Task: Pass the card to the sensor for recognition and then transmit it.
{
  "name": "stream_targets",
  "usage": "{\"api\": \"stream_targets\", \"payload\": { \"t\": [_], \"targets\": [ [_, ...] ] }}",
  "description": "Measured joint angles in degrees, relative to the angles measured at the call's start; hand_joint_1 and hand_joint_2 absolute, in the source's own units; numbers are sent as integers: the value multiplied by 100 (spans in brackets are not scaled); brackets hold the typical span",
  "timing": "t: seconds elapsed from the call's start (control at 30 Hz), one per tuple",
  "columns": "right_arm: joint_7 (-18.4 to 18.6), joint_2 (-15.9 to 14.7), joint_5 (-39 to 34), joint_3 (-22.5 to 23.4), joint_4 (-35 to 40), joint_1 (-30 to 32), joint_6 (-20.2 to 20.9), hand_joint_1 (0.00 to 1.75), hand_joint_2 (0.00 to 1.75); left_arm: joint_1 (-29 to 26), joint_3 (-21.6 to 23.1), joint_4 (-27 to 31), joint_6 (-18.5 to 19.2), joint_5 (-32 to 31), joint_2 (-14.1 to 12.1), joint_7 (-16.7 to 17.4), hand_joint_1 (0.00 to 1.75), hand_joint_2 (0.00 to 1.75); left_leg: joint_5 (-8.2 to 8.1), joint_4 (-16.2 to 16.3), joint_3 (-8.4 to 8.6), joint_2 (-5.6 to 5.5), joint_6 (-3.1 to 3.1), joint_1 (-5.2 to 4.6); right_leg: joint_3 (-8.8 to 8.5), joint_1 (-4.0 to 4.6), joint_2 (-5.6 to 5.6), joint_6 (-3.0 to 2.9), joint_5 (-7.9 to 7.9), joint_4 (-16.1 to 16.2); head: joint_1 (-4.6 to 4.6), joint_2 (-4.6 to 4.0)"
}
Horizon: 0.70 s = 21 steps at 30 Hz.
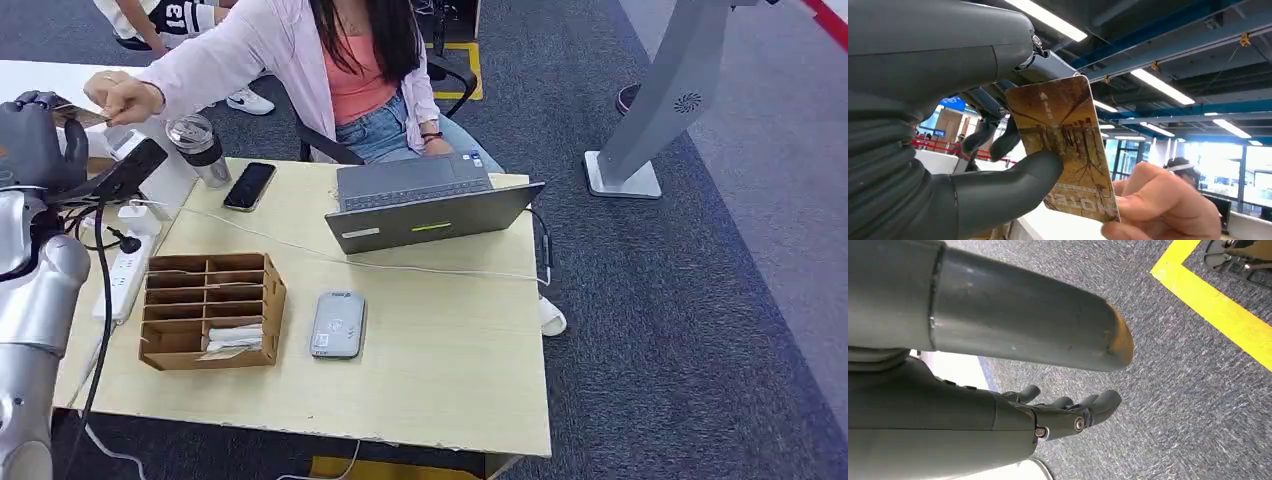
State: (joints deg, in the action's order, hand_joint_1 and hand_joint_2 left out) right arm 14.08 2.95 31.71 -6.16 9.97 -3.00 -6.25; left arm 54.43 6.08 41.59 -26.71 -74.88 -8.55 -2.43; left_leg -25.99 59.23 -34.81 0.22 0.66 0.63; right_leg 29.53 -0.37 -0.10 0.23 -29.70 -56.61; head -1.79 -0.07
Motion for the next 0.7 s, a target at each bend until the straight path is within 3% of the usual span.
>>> {"api": "stream_targets", "payload": {
  "t": [0.2,0.23,0.27,0.4,0.57,0.7],
  "targets": [
    [4,-9,0,0,-4,0,2,0,0,5,9,-46,4,24,22,-70,175,175,0,0,0,-1,0,0,0,0,-1,0,0,0,0,0],
    [9,-9,7,0,-4,0,2,0,0,-34,96,-31,33,81,88,-151,175,175,0,1,-1,-2,0,-1,0,0,-2,0,0,1,0,0],
    [13,-9,50,22,-4,-3,-2,0,0,-513,435,455,-15,17,451,-304,175,175,-1,2,-2,-7,1,-7,-2,-2,-10,1,0,3,2,0],
    [9,-7,74,72,-4,-5,-2,0,0,-975,880,848,-83,-140,806,-273,175,175,-1,3,-8,-11,1,-7,-1,-2,-11,6,3,5,2,0],
    [15,-4,66,122,-4,-4,-20,0,0,-1235,1250,1040,-94,-98,1148,-275,175,175,-1,4,-7,-6,2,-7,1,-2,-9,10,6,6,-4,0],
    [17,-4,68,131,-4,-4,-20,0,0,-1318,1368,1089,-94,-81,1270,-275,175,175,0,4,-6,-8,1,-2,1,-1,-9,9,6,4,-2,0]
  ]
}}
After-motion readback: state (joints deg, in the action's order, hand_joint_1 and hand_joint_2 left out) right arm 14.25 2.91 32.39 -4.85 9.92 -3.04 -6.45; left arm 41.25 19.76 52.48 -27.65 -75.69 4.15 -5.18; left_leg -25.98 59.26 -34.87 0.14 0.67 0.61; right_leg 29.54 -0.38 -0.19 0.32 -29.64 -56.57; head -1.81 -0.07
